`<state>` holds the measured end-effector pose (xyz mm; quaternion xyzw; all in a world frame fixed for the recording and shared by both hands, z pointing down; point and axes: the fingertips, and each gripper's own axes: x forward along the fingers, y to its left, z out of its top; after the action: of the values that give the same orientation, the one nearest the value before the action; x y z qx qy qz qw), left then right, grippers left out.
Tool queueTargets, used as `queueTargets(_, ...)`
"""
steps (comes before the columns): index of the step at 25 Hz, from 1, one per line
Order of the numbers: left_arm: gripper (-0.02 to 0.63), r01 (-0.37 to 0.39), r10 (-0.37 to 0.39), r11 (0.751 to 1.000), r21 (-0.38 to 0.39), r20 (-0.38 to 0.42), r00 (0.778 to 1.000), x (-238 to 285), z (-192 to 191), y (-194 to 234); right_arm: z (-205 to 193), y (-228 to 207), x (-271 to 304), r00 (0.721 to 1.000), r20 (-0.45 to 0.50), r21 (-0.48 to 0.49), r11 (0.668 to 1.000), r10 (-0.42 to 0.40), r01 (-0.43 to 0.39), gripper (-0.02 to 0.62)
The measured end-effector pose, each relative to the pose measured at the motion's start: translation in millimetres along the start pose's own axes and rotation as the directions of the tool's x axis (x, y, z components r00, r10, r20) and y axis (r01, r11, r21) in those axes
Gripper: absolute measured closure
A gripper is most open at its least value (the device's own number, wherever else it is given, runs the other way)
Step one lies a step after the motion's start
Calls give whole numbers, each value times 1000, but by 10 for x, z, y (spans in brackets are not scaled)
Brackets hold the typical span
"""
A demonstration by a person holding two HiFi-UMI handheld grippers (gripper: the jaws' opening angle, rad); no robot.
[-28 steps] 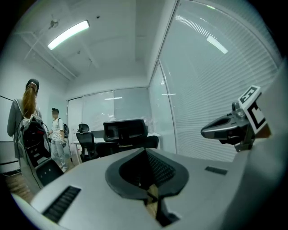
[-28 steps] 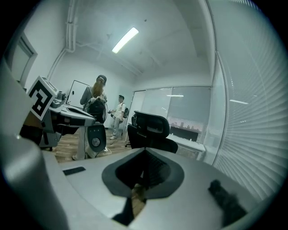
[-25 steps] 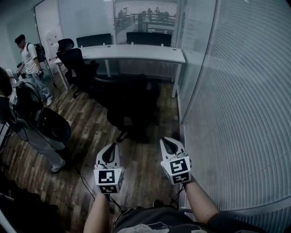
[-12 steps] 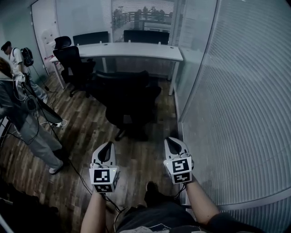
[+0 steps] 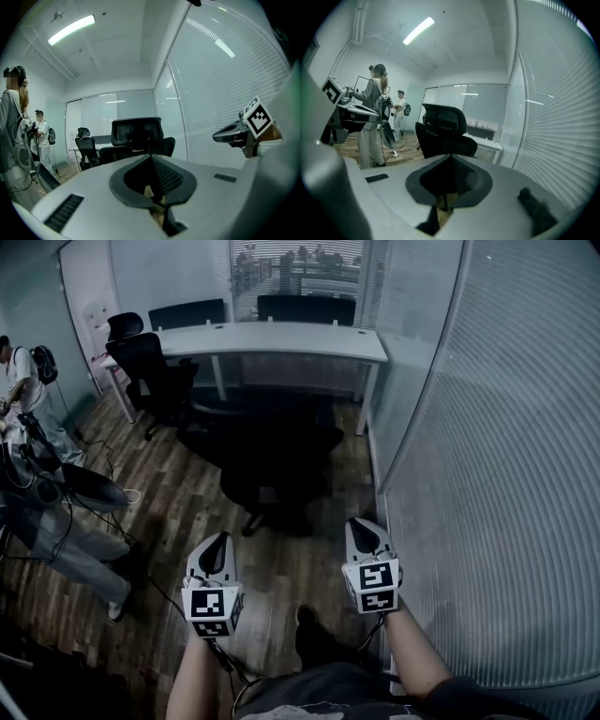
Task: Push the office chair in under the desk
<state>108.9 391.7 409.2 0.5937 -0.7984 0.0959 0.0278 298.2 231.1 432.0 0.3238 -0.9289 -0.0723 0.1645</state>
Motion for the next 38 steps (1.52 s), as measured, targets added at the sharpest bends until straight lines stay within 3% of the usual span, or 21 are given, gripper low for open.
queueTargets(10, 588, -22, 22, 1000, 21, -25, 999, 982, -17, 487, 221, -323, 1121, 999, 8, -68, 997, -47, 47, 572)
queueTargets(20, 588, -4, 7, 1000, 27, -100, 995, 1754, -99, 723, 307, -516, 1941, 999, -34, -135, 991, -2, -2, 571)
queueTargets(26, 584, -22, 31, 997, 73, -125, 992, 2099, -157, 860, 308, -655, 2347, 998, -64, -192, 981, -19, 7, 558)
queueTargets(27, 571, -23, 35, 996, 88, -131, 991, 2153, -166, 883, 313, -679, 2401, 998, -64, -199, 980, -17, 4, 544)
queueTargets(29, 446, -18, 35, 993, 116, -151, 988, 2265, -206, 909, 324, -703, 2492, 998, -56, -229, 973, -1, -12, 486)
queueTargets(33, 371, -37, 72, 978, 203, -165, 984, 2426, -222, 962, 343, -691, 2610, 998, -46, -339, 940, 31, -45, 409)
queueTargets(38, 296, -58, 144, 936, 348, -228, 963, 2512, -352, 1091, 311, -596, 2718, 997, -54, -472, 879, 45, -66, 340)
